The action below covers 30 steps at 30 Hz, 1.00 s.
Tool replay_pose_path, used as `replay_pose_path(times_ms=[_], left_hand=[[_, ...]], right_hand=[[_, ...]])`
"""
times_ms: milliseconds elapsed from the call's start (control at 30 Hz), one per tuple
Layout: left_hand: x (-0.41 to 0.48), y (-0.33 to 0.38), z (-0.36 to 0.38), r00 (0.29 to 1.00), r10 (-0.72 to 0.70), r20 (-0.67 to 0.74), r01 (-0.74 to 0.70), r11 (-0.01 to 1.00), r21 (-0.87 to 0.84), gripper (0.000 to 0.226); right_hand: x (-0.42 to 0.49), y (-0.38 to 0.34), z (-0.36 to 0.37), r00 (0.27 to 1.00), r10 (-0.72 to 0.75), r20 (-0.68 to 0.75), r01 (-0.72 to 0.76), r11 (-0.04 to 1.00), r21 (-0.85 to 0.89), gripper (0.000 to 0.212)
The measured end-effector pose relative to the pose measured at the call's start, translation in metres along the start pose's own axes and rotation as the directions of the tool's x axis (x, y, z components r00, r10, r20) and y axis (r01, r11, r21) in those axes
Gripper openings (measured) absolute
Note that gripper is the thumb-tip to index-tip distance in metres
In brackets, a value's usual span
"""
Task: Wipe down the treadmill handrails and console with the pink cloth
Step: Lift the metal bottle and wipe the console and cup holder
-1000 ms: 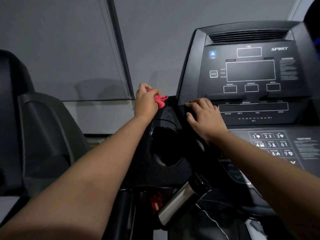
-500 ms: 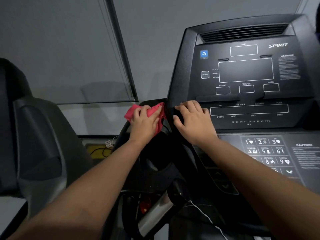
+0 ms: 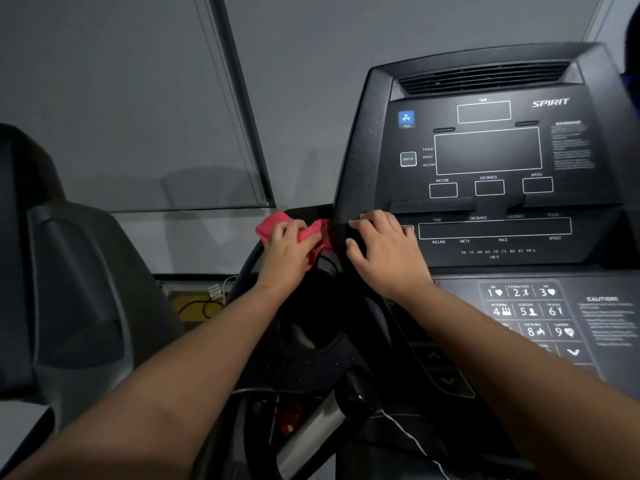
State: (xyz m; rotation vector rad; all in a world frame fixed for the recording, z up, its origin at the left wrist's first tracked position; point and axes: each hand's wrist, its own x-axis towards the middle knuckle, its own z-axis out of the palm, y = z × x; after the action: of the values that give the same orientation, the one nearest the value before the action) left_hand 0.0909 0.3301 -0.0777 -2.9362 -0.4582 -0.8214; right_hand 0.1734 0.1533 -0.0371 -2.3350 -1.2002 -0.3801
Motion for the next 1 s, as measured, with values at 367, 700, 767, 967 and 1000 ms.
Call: replay_pose_path(times_ms=[367, 700, 767, 967, 1000], left_hand=[[0.007, -0.014, -0.014, 0.998, 0.058, -0.02, -0.059, 0.997, -0.043, 0.044], [-0.012, -0.019, -0.005, 0.964, 0.23, 0.133, -0.239, 0.969, 0.055, 0.048], [-0.007, -0.031, -0.007, 0.972, 0.216, 0.095, -0.223, 0.973, 0.068, 0.048], [0.004, -0.022, -0.009, 0.982, -0.183, -0.05, 0.18, 0.981, -0.068, 0.031], [0.006, -0.017, -0.009, 0.982, -0.181, -0.053, 0.177, 0.982, -0.066, 0.032]], right_hand=[[0.0, 0.0, 0.0, 1.0, 0.008, 0.004, -0.008, 1.0, 0.0, 0.039], [0.0, 0.0, 0.003, 1.0, 0.018, -0.016, -0.018, 1.0, -0.006, 0.037], [0.0, -0.001, 0.003, 0.999, 0.026, -0.02, -0.026, 1.0, 0.005, 0.037], [0.0, -0.001, 0.003, 0.999, 0.038, -0.032, -0.038, 0.999, -0.001, 0.036], [0.0, -0.001, 0.003, 0.999, 0.039, -0.037, -0.039, 0.999, -0.001, 0.036]])
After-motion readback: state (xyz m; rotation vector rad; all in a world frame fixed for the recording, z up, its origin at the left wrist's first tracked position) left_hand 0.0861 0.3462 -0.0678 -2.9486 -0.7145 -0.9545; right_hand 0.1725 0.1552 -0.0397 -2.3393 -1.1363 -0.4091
